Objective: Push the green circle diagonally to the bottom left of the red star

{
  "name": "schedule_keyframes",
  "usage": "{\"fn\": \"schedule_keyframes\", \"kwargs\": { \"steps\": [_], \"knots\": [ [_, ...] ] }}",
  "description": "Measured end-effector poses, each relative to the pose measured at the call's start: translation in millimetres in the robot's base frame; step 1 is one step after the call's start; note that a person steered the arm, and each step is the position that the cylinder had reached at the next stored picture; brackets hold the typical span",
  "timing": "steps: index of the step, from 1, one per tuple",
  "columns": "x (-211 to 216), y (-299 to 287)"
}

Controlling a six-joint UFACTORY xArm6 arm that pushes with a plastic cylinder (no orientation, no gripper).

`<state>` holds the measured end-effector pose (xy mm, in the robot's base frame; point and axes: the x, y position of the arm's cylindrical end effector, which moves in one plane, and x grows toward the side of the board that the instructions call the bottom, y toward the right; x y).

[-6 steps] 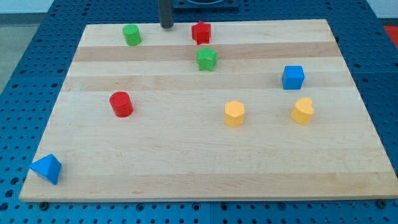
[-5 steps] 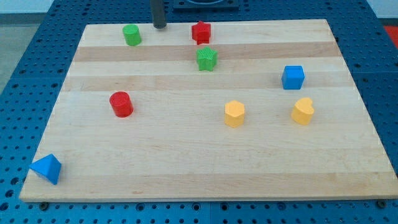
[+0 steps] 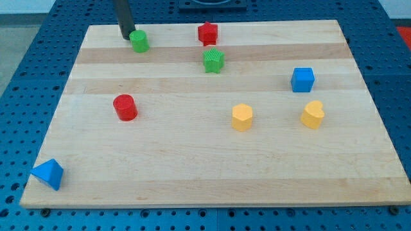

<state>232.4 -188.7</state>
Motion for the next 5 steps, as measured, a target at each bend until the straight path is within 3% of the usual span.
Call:
{"fn": "schedule_keyframes", "kwargs": {
  "steps": [5],
  "knots": [
    [54.8,42.7]
  ]
}}
